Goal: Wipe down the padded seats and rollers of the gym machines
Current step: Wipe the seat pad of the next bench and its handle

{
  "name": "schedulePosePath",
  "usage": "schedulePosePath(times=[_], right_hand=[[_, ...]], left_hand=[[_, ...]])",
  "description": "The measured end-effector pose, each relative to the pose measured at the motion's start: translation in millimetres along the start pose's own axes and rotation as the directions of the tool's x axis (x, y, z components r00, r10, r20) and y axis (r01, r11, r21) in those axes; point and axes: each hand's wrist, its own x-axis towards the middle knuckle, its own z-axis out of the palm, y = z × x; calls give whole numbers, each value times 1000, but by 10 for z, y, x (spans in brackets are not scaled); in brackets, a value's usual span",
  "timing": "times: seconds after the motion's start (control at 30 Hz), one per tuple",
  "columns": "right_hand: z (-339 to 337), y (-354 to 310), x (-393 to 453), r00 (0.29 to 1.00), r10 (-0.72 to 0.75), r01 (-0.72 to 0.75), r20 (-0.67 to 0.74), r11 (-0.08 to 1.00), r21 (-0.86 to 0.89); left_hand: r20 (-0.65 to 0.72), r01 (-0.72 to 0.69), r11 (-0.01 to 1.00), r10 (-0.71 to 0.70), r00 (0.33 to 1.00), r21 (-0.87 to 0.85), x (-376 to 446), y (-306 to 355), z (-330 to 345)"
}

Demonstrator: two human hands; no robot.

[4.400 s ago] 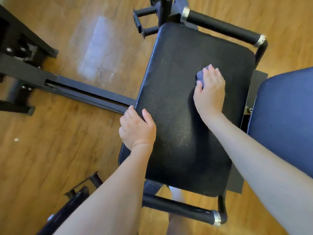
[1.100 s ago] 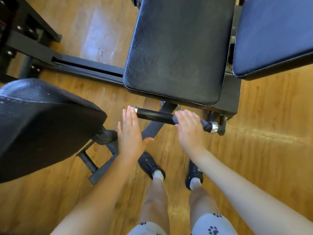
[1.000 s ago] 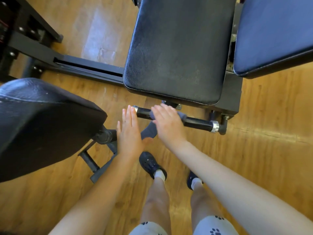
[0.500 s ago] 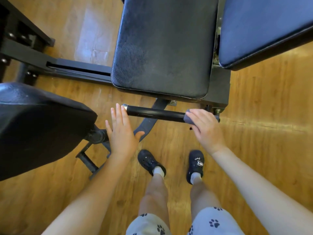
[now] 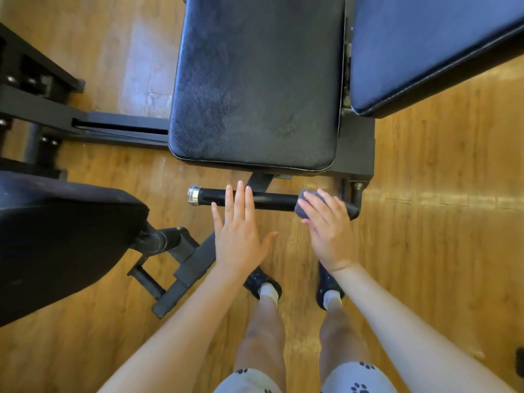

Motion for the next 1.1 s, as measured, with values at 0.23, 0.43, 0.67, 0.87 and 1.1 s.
schedulePosePath(times=[0.23, 0.43, 0.67, 0.87, 1.1], right_hand=[[-161, -157, 540, 990, 92, -66, -104, 972, 224], [-140, -117, 1544, 974, 157, -100, -162, 944, 316], [232, 8, 1770, 993, 88, -88, 80, 996, -3], [334, 217, 2372, 997, 68, -69, 36, 997, 35], [496, 645, 3612, 949, 315, -297, -26, 918, 264]], left_hand=[[-54, -27, 1000, 26, 998, -4, -25, -122, -26], [-231, 0, 990, -33, 972, -144, 423, -246, -293], [-263, 64, 992, -90, 960, -108, 1555, -223, -789], [-212, 132, 989, -142, 967, -59, 2532, -217, -1093], [-204, 195, 981, -196, 959, -22, 3265, -203, -1097]])
